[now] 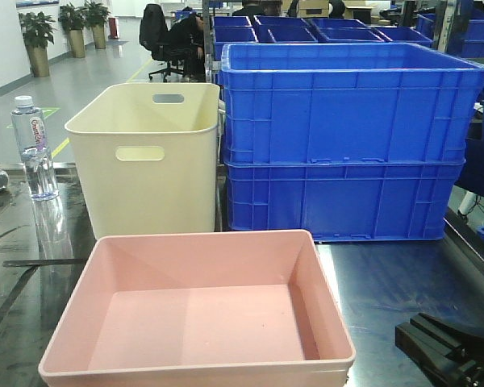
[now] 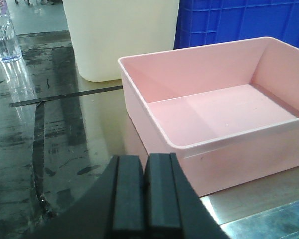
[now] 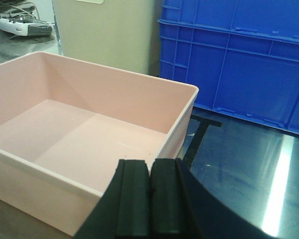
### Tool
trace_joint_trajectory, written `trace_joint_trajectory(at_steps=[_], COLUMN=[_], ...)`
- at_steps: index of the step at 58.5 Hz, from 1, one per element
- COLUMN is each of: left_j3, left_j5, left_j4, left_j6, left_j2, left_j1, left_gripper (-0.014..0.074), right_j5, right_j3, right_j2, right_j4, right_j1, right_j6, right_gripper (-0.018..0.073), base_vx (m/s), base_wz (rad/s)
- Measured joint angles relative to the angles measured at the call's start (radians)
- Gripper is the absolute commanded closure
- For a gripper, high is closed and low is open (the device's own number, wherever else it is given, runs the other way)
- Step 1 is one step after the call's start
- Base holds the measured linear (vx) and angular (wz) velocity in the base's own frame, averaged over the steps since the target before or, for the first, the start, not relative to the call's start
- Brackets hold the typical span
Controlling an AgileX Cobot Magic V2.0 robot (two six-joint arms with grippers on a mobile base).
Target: Grab pink bin and stack on right shelf
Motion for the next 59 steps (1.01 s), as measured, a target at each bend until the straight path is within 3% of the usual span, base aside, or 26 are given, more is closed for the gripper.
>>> trace_joint_trajectory(at_steps=[11,32,59], left_j3=[0.056,0.505,0.512], left_j5=[-0.027,-0.308,-0.332], left_j4=[0.016,0.055,0.055], left_j6=[0.007,0.006,-0.005], left_j2=[-0.026,-0.373,-0.381], left_j1=[0.002,0.121,0.133], left_gripper=[0.0604,0.0604,0.0604], right_j5=[-0.001,-0.001,0.009], right_j3=[0.0,0.0,0.001], right_j2=[0.0,0.0,-0.002], right_j4=[0.0,0.0,0.0], right_j1=[0.0,0.0,0.0], right_j6=[0.0,0.0,0.0], right_gripper=[0.0568,0.0568,0.0568], base_vx=[0.0,0.0,0.0], base_wz=[0.0,0.0,0.0])
